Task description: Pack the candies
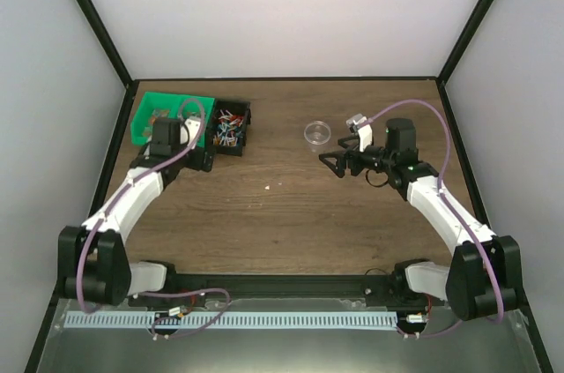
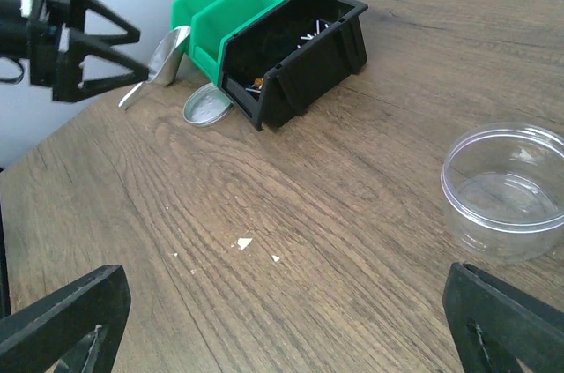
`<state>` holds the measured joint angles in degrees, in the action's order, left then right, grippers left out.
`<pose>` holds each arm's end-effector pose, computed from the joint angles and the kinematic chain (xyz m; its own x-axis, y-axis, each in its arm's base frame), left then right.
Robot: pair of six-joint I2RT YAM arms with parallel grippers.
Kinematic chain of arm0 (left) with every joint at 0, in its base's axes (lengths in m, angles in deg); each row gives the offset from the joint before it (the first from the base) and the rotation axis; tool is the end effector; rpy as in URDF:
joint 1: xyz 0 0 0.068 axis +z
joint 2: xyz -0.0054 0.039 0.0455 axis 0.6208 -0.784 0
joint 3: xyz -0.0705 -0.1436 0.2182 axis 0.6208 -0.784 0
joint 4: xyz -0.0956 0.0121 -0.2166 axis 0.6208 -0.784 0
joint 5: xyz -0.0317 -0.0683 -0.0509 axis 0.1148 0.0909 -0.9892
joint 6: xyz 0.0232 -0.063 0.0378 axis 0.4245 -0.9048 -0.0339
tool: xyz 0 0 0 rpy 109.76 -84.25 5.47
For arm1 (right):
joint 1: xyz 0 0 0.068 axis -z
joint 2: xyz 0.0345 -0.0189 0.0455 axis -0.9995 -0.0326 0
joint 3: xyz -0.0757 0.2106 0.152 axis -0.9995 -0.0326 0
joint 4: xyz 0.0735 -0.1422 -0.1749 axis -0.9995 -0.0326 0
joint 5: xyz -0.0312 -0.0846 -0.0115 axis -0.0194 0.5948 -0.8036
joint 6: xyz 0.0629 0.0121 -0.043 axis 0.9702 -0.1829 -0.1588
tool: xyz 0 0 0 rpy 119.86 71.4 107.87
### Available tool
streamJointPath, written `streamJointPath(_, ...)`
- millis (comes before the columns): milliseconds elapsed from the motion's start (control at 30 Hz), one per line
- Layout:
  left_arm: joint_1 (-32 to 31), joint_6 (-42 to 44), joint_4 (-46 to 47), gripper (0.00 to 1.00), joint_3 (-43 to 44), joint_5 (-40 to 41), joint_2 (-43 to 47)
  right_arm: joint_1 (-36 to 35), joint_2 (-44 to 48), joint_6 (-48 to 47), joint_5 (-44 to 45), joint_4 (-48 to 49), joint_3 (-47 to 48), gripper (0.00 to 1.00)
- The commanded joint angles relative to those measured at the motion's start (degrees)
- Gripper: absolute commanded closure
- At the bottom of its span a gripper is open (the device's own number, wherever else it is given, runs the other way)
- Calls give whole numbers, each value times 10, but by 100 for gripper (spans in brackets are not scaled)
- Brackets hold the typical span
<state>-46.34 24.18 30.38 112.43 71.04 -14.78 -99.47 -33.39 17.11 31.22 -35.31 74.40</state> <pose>0.2572 -0.0424 0.2274 -0.6326 0.2729 -0.7248 0.3295 0.9418 0.0671 0.2404 0.0941 0.2580 -0.4752 -0.1229 -0.8713 -0.7387 0.5936 0.3192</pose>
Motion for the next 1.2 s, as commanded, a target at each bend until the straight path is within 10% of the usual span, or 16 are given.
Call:
streamJointPath(0, 1, 6, 8, 0, 87, 24, -71, 1, 6, -18, -10, 13, 7, 0)
streamJointPath(367, 2, -21, -18, 10, 290, 55, -287, 1, 10, -33, -6, 9, 1, 0)
streamJointPath(1167, -1, 35, 6, 51, 339, 35, -411, 1, -3, -36, 5, 10, 3, 0)
